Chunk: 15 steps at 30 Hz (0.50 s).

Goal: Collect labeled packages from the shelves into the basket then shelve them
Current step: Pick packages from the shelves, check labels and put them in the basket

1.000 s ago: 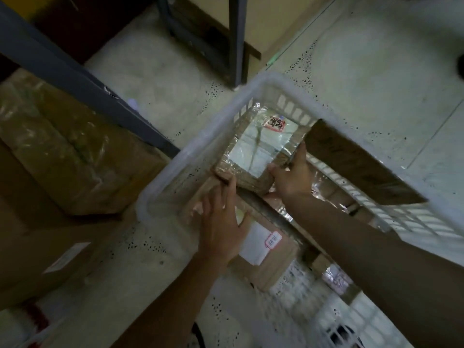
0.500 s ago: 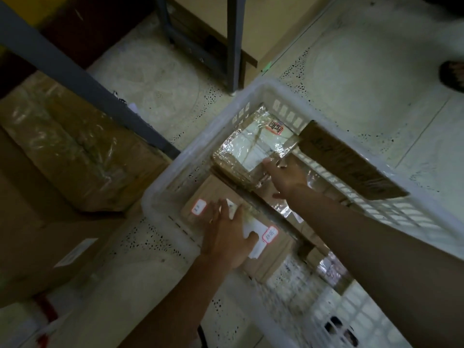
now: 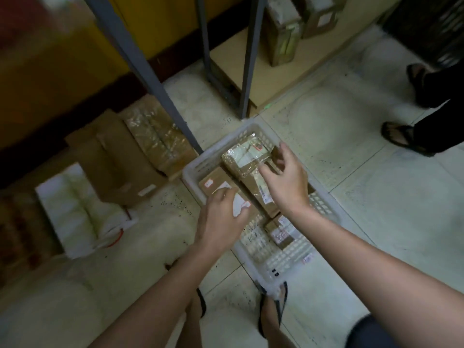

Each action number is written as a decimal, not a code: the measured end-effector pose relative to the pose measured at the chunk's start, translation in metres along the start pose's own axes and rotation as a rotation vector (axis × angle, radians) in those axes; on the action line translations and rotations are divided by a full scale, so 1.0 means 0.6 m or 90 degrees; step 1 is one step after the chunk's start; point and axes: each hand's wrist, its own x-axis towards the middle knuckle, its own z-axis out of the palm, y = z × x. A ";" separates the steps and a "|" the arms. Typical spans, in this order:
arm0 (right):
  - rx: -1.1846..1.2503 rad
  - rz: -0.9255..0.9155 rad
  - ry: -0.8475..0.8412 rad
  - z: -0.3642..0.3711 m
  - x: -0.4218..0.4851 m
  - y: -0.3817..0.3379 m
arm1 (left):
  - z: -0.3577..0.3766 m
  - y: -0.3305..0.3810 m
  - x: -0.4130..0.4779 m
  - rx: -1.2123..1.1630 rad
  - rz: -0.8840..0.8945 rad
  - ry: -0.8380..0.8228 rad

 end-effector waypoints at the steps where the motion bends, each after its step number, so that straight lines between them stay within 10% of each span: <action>1: -0.007 -0.016 -0.008 -0.020 -0.021 -0.024 | -0.021 0.021 -0.025 -0.011 -0.009 0.015; 15: -0.030 -0.367 0.018 -0.173 -0.320 -0.431 | -0.394 0.141 -0.331 0.046 0.102 0.293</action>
